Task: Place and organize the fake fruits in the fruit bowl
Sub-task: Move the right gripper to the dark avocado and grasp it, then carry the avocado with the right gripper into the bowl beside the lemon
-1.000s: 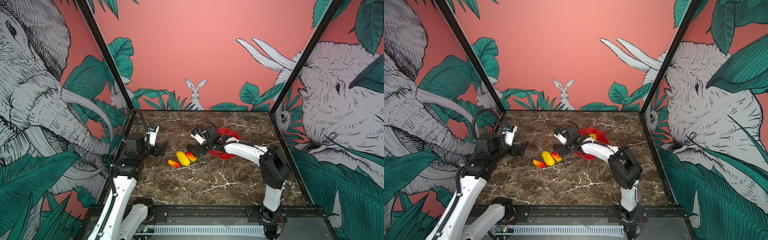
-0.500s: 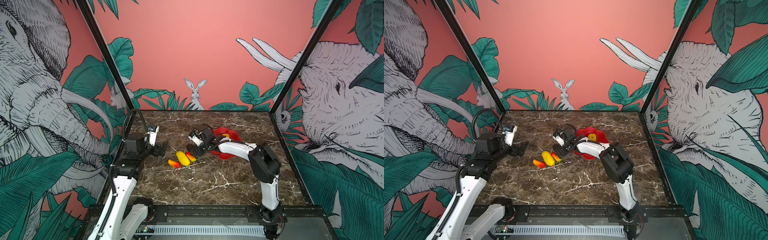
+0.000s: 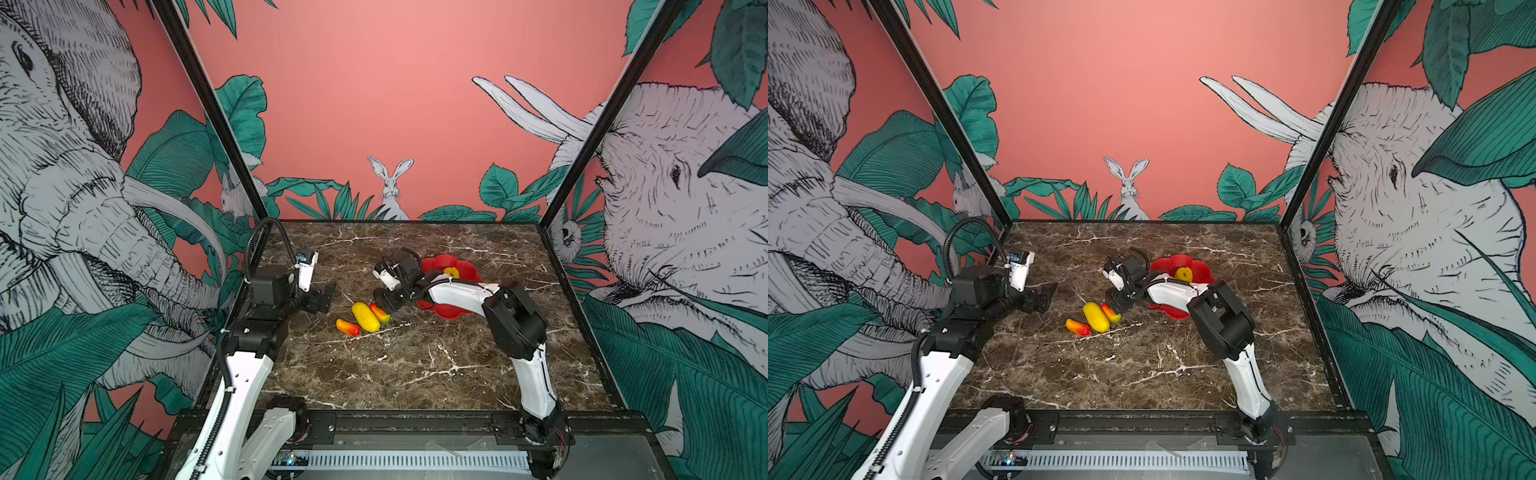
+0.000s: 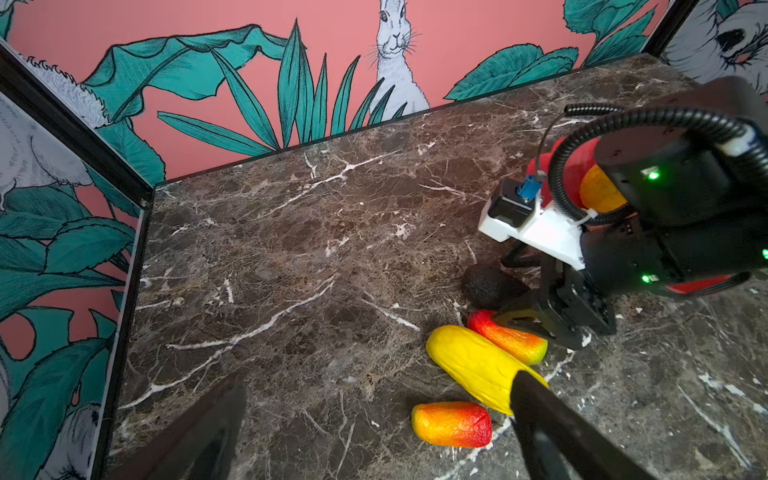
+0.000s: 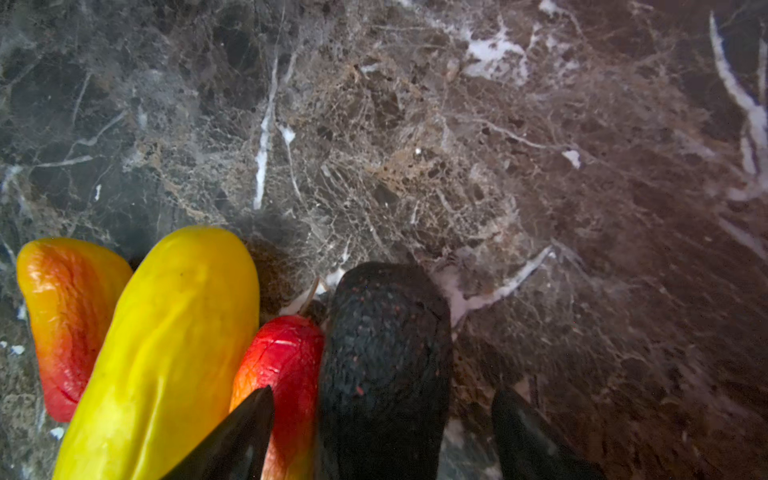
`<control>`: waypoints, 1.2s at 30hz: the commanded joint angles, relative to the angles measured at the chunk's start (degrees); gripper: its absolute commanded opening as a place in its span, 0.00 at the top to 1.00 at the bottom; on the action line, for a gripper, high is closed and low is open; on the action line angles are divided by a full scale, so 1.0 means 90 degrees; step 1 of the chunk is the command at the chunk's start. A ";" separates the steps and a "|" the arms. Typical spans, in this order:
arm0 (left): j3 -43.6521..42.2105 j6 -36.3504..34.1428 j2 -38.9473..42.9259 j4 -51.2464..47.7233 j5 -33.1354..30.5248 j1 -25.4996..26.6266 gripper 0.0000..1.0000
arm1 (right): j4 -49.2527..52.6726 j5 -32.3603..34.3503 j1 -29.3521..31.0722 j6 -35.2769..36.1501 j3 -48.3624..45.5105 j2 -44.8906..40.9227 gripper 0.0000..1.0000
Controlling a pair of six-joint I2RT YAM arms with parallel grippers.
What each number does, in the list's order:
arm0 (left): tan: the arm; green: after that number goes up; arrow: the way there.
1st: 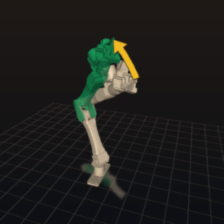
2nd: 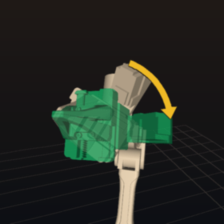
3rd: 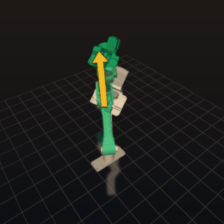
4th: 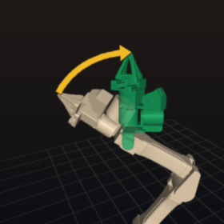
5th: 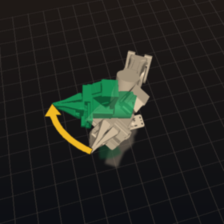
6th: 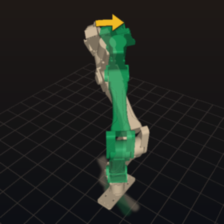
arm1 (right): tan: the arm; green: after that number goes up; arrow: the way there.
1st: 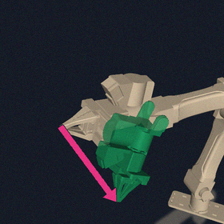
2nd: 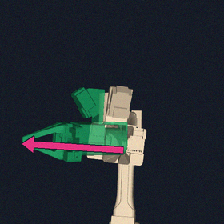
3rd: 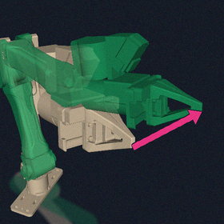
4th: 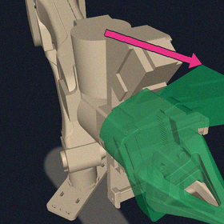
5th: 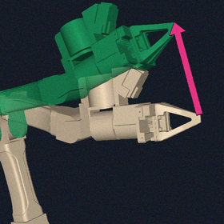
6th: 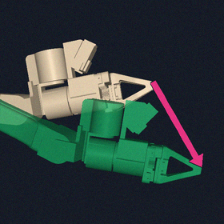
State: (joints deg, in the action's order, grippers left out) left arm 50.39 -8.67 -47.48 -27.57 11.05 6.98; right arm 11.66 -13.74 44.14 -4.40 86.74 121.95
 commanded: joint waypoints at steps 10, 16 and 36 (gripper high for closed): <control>-0.0042 -0.0077 0.0129 -0.0042 0.0081 -0.0004 0.00 | -0.0105 0.0131 0.0037 -0.0235 0.0394 0.0387 0.48; -0.0059 -0.0078 0.0139 -0.0050 0.0081 -0.0004 0.00 | 0.0049 0.0193 0.0037 -0.0190 0.0386 0.0267 0.62; -0.0057 -0.0082 0.0111 -0.0056 0.0065 0.0000 0.00 | -0.0101 0.1405 -0.0662 0.0045 -0.1241 -0.2545 0.73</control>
State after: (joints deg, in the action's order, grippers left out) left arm 50.39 -8.67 -47.18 -27.57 11.16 6.98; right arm 11.92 -4.82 40.25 -3.81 77.91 99.39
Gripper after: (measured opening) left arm 0.996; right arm 0.416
